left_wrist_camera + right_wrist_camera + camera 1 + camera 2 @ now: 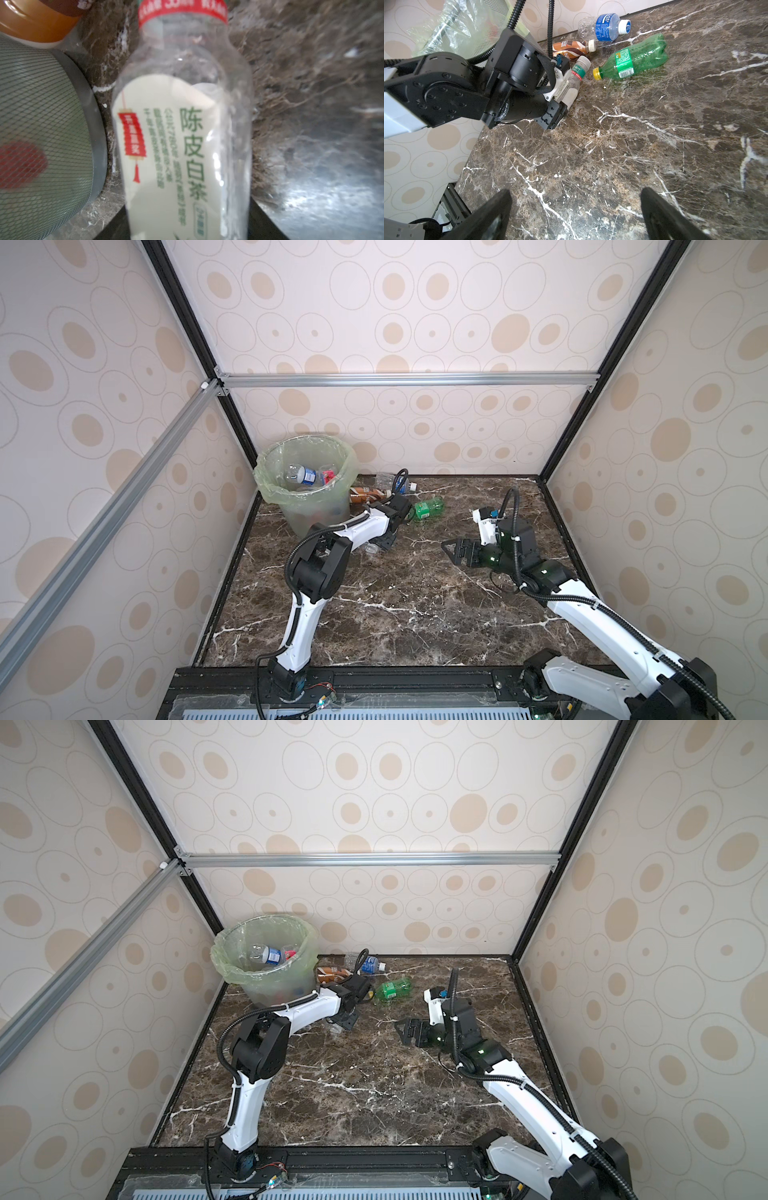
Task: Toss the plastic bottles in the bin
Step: 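Close the left gripper on the white-labeled tea bottle, then lift the tea bottle over the basket while the right gripper nears the green bottle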
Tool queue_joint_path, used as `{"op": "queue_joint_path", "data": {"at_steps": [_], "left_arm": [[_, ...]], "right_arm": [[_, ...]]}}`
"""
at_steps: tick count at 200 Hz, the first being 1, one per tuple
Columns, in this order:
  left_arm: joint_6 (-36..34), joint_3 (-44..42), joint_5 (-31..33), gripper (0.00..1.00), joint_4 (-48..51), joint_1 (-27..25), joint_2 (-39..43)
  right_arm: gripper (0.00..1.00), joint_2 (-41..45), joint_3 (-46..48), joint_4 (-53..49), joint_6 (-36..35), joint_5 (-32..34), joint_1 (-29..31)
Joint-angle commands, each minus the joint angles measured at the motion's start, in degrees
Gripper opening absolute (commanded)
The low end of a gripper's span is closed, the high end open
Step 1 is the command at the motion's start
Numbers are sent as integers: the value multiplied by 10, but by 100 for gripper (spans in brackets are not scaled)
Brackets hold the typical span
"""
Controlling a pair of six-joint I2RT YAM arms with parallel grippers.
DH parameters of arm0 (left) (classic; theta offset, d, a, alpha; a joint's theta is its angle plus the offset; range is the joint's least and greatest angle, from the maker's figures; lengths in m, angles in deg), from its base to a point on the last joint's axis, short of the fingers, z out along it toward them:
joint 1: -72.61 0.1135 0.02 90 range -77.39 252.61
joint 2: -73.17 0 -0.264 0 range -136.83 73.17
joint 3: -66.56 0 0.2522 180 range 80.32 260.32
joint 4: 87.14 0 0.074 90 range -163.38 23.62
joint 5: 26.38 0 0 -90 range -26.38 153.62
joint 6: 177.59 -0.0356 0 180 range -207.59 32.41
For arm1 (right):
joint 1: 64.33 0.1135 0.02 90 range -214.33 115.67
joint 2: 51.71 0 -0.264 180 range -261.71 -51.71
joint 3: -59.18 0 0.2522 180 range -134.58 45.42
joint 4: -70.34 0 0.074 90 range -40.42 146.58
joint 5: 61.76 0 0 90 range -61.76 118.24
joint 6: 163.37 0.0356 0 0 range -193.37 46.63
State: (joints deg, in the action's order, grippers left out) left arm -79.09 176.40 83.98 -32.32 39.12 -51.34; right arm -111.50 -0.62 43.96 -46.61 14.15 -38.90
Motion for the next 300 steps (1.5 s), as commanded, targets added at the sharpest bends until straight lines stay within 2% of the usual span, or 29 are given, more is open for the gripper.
{"op": "queue_joint_path", "data": {"at_steps": [1,51,100,170,198,252,300], "left_arm": [[11,-13,-44,61,-12,-4,42],[15,-41,-80,60,-42,-5,97],[16,-53,-82,58,-90,-7,180],[-13,-55,-66,58,-185,-6,309],[-37,-40,-35,58,-215,-6,356],[-113,-83,20,60,-390,6,466],[-161,-99,7,61,-528,57,499]], "right_arm": [[100,14,8,1,4,8,-2],[100,15,8,0,4,8,-2],[100,5,-11,0,-7,-1,-2],[100,-31,-111,33,-16,-46,0],[100,-58,-169,57,-7,-67,7],[100,-134,-306,70,-18,-57,66],[100,-204,-425,45,-41,-42,120]]}}
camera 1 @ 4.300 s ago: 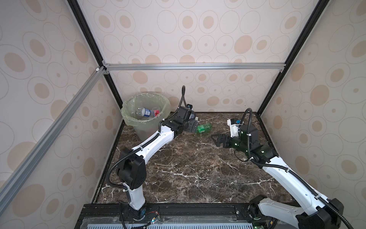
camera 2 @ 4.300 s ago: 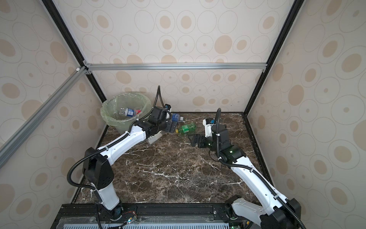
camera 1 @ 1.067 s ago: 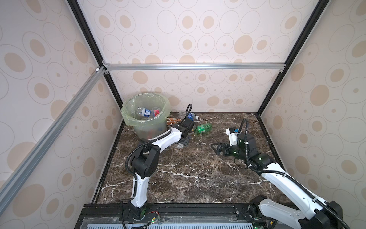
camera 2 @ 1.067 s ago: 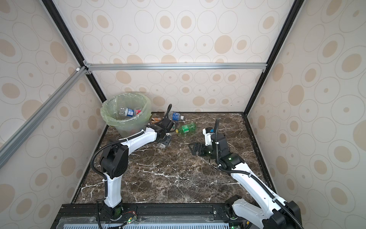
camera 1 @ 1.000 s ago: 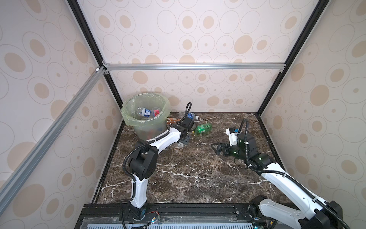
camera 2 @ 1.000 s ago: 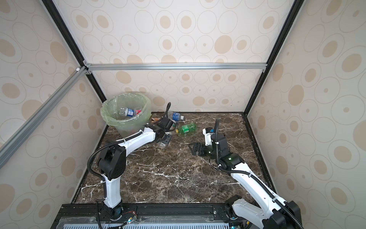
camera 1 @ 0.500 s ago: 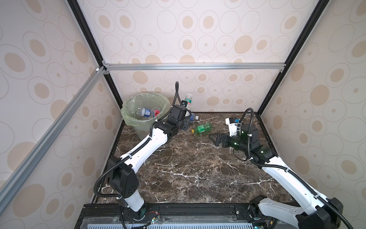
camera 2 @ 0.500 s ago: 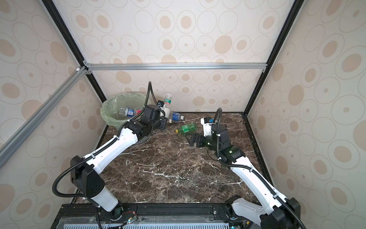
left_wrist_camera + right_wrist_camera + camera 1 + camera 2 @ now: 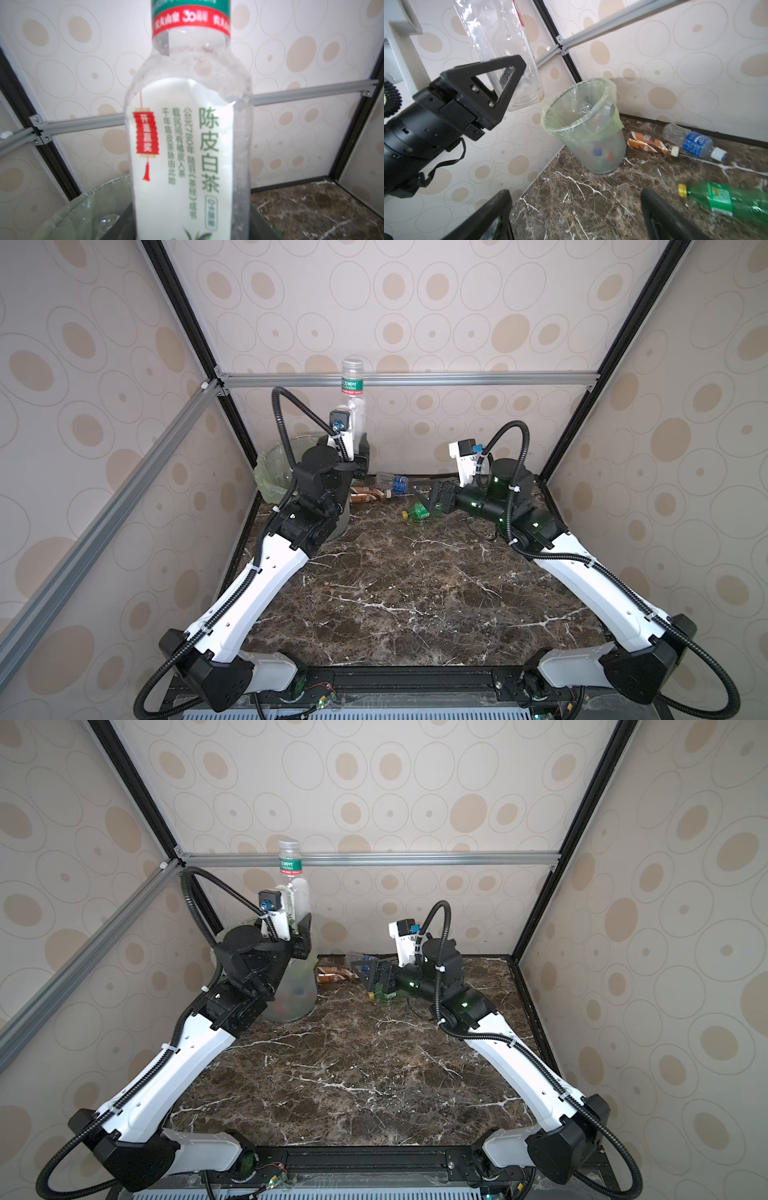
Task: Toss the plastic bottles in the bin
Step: 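Lift the tea bottle over the basket while the right gripper nears the green bottle, then open the left gripper to drop the tea bottle into the wastebasket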
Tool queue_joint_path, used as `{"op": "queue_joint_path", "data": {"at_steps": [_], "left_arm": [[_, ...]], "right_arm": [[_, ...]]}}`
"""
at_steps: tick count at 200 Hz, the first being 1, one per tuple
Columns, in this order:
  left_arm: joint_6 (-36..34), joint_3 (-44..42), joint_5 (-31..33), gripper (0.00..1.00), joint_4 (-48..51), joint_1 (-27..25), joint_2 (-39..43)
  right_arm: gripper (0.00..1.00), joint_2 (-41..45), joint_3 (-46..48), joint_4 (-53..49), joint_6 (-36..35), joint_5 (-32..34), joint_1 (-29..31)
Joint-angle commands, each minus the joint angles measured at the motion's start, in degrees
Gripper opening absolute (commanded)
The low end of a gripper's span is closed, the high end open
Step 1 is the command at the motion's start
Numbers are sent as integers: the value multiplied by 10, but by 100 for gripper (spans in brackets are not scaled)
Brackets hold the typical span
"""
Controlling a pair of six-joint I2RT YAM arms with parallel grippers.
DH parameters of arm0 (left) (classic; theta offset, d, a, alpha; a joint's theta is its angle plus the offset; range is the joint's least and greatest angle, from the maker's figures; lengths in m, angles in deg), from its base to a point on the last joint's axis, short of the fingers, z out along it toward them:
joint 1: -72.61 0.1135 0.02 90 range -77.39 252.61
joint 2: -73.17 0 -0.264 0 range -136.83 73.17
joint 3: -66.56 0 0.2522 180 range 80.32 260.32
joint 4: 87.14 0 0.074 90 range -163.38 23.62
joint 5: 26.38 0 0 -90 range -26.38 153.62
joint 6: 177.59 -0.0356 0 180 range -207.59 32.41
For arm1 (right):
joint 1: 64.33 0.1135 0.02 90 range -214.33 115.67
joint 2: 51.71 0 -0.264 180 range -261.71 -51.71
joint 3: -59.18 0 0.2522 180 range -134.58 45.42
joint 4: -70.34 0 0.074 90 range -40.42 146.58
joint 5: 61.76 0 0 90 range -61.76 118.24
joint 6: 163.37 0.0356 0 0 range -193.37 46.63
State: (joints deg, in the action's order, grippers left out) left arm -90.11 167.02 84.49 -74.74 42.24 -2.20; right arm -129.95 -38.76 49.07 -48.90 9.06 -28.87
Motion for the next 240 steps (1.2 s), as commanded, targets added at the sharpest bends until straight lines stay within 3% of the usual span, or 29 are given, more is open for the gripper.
{"op": "queue_joint_path", "data": {"at_steps": [1,29,71,107,129,155,240], "left_arm": [[-52,-4,2,61,-105,27,8],[-81,19,1,62,-144,49,17],[-66,26,-22,61,-179,96,15],[25,-17,-63,62,-152,172,-21],[112,16,-67,67,-1,207,-83],[153,-19,-131,99,32,207,-77],[151,108,-158,99,128,152,-24]], "right_arm": [[100,-20,-45,-6,-18,8,20],[100,-30,-48,-9,-21,13,28],[100,-35,-33,-8,-18,22,28],[100,-42,-34,-11,-17,18,27],[100,-42,-30,-12,-17,18,27],[100,-39,-23,-13,-20,21,27],[100,-48,3,19,9,11,27]]}}
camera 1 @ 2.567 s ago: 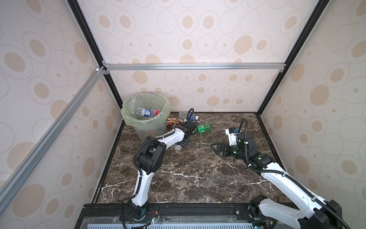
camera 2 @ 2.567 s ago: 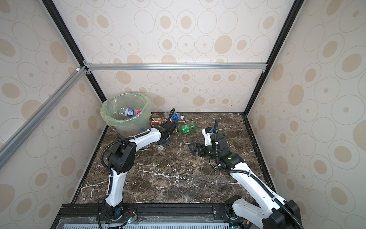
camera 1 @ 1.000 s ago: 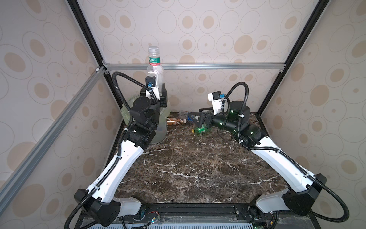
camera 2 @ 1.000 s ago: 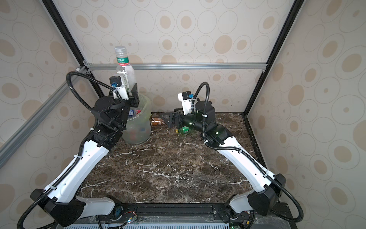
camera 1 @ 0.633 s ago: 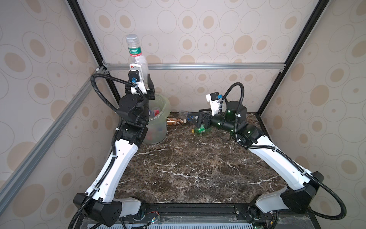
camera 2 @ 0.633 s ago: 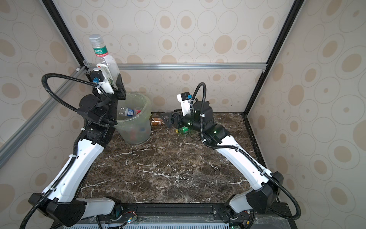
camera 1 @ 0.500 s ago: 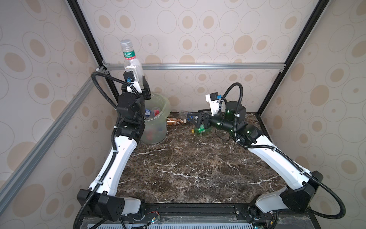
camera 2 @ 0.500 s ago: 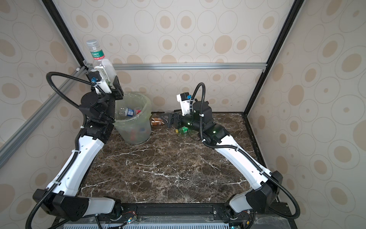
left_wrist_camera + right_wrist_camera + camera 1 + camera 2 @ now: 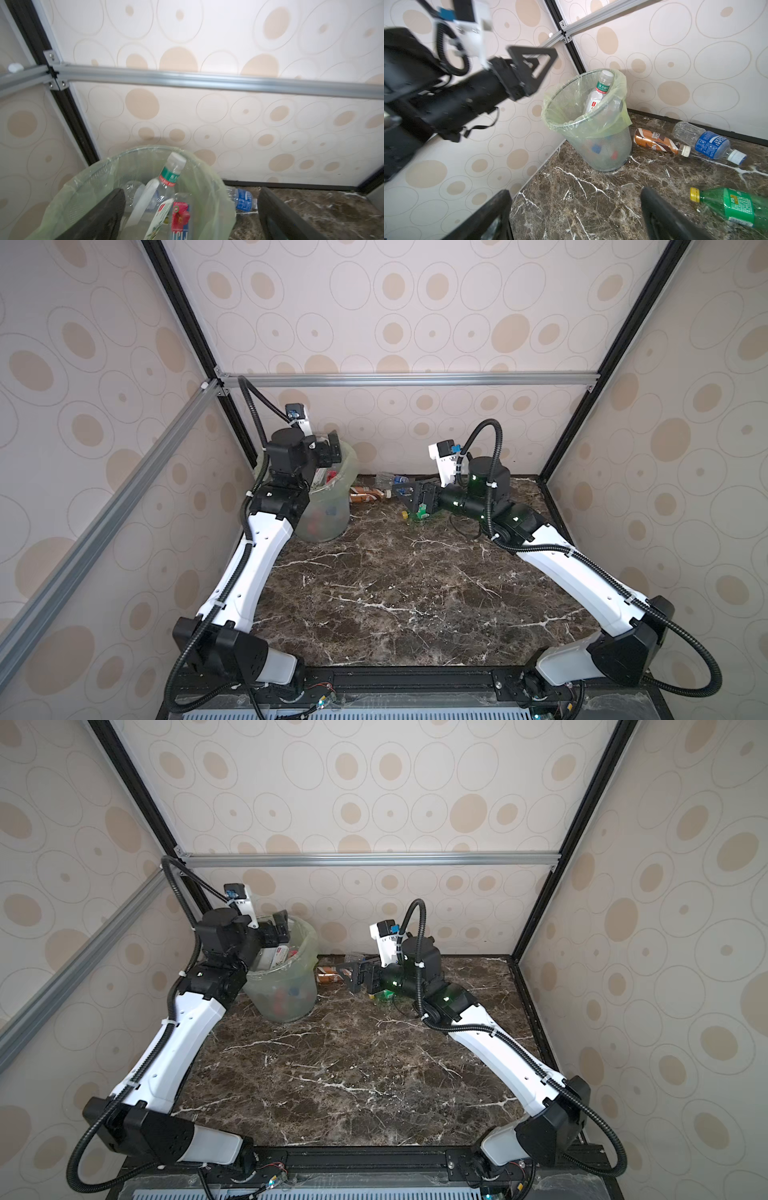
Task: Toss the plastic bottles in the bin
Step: 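Open the left gripper to drop the tea bottle into the wastebasket, then lower the left gripper onto the brown Nescafe bottle beside the basket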
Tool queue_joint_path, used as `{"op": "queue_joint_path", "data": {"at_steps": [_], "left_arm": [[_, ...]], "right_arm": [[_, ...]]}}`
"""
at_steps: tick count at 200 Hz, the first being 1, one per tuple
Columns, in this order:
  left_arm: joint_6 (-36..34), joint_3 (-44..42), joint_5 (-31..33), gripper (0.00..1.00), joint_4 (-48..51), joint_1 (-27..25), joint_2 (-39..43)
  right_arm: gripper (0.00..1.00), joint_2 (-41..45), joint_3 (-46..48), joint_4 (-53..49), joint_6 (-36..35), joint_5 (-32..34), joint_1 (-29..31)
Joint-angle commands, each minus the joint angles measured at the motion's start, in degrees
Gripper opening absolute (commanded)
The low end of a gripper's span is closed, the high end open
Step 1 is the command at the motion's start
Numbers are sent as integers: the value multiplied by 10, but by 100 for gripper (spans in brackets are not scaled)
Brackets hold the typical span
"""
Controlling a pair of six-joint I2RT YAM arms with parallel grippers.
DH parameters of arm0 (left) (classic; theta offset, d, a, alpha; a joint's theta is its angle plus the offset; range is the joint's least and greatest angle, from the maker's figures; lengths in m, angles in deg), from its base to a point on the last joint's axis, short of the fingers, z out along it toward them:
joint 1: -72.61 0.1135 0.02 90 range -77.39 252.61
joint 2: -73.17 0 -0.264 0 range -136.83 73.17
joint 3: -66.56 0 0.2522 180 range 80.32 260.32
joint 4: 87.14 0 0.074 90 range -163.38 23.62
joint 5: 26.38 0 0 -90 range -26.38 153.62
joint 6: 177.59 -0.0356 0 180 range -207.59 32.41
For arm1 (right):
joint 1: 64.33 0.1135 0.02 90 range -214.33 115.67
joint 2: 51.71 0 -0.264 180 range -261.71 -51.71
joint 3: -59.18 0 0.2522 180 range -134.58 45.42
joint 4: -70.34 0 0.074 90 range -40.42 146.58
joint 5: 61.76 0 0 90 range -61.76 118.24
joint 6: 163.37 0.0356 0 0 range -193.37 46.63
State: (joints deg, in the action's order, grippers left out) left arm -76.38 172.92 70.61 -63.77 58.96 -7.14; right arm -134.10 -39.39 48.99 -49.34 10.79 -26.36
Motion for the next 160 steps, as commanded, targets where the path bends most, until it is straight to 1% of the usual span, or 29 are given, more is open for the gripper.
{"op": "queue_joint_path", "data": {"at_steps": [1,22,40,54,79,100,117,131,144,160], "left_arm": [[14,50,-20,99,19,-15,26],[15,50,-24,99,19,-25,33],[20,29,-30,99,7,-34,46],[31,14,-46,99,5,-39,46],[34,-23,-59,99,6,-72,35],[26,-43,-56,99,27,-106,11],[17,-44,-39,99,53,-131,-17],[3,-26,-29,99,85,-147,-52],[-17,-3,-4,99,116,-164,-90],[-44,35,46,99,150,-181,-150]], "right_arm": [[100,-7,10,20,14,-7,2],[100,-3,13,17,14,-4,2],[100,2,15,9,11,2,2],[100,11,24,4,8,9,2],[100,40,57,-8,3,49,2],[100,68,81,-46,-6,91,2],[100,104,111,-69,-6,125,-3],[100,141,140,-82,1,146,-11],[100,173,164,-102,9,155,-21],[100,211,189,-129,15,166,-32]]}}
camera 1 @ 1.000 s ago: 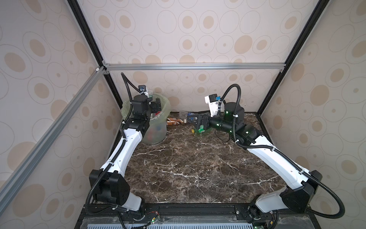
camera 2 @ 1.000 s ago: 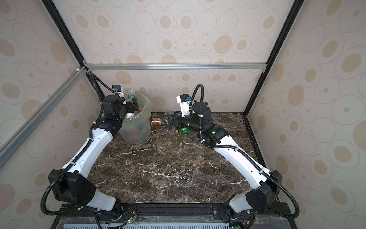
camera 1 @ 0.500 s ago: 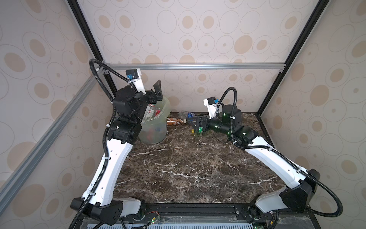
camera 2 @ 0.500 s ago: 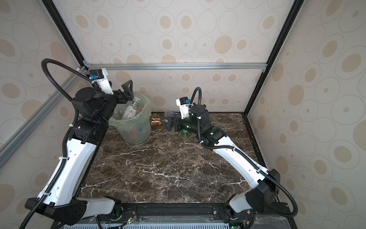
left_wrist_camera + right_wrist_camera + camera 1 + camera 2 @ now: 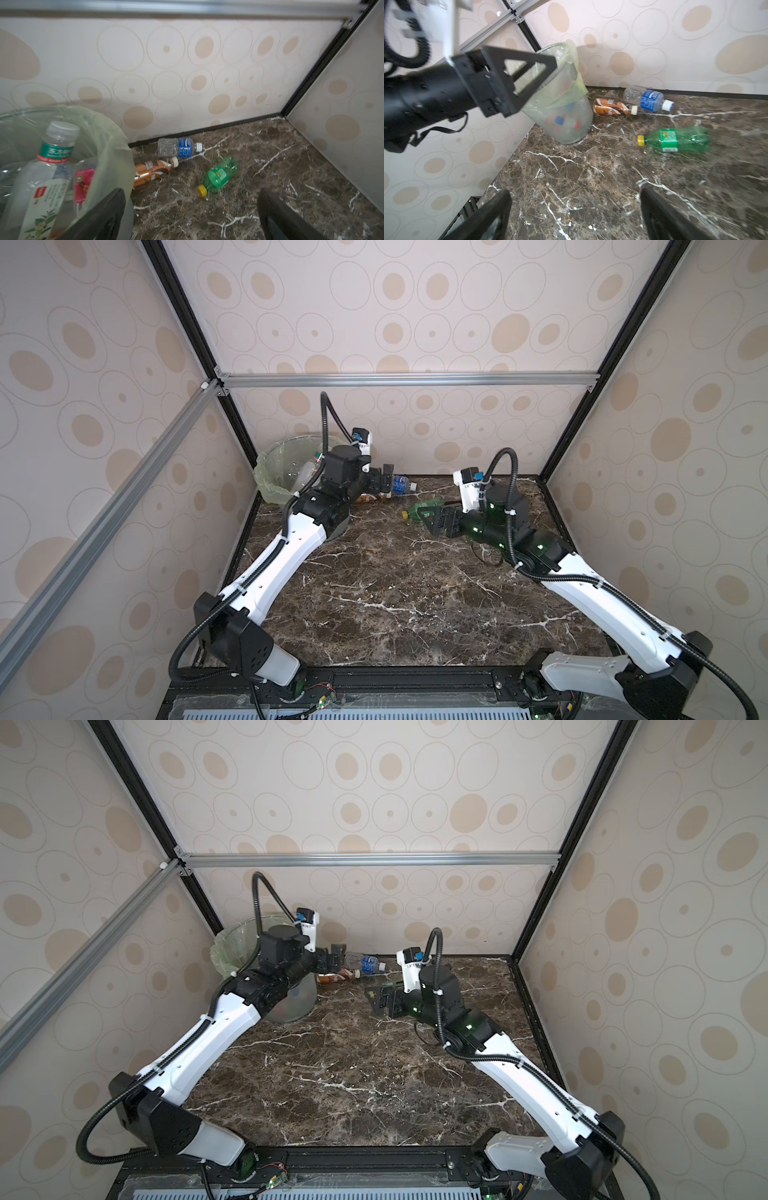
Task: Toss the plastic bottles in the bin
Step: 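Lower the left gripper onto the brown Nescafe bottle beside the basket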
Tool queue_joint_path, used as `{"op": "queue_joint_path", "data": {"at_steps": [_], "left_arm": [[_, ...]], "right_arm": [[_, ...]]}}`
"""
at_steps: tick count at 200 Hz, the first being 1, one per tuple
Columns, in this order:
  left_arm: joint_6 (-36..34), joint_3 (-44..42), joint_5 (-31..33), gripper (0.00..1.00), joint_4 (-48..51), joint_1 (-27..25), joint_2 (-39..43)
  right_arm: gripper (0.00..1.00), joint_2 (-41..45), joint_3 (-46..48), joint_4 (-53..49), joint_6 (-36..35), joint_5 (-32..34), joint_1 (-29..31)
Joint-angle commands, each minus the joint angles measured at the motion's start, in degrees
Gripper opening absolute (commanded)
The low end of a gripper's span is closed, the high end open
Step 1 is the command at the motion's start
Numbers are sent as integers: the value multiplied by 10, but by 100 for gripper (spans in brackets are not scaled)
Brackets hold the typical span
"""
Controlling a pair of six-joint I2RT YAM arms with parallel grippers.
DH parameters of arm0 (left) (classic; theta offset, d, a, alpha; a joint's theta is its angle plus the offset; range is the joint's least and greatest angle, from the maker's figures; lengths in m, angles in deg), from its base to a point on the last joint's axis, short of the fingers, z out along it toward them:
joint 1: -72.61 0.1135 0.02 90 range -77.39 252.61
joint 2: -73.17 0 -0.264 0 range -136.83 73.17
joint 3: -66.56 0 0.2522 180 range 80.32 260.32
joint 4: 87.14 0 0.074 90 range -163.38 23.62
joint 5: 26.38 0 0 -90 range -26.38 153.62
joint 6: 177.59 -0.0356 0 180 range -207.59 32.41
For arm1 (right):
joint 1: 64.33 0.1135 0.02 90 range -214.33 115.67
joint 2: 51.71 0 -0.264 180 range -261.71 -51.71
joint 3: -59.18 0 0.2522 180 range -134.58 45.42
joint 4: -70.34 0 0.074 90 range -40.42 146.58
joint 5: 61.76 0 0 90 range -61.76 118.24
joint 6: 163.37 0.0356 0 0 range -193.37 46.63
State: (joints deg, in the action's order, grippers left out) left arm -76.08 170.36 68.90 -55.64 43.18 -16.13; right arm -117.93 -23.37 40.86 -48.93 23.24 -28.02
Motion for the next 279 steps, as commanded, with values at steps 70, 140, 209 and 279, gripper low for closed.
{"op": "queue_joint_path", "data": {"at_steps": [70,140,209,279], "left_arm": [[-184,390,221,99,237,-41,-400],[-253,435,294,99,205,1,-514],[-310,434,320,99,166,21,-569],[-363,402,335,99,105,31,-576]], "right_arm": [[100,107,106,-45,9,3,-98],[100,-8,74,-3,-18,-78,-129],[100,-33,60,6,-27,-80,-143],[100,-60,53,24,-20,-92,-152]]}}
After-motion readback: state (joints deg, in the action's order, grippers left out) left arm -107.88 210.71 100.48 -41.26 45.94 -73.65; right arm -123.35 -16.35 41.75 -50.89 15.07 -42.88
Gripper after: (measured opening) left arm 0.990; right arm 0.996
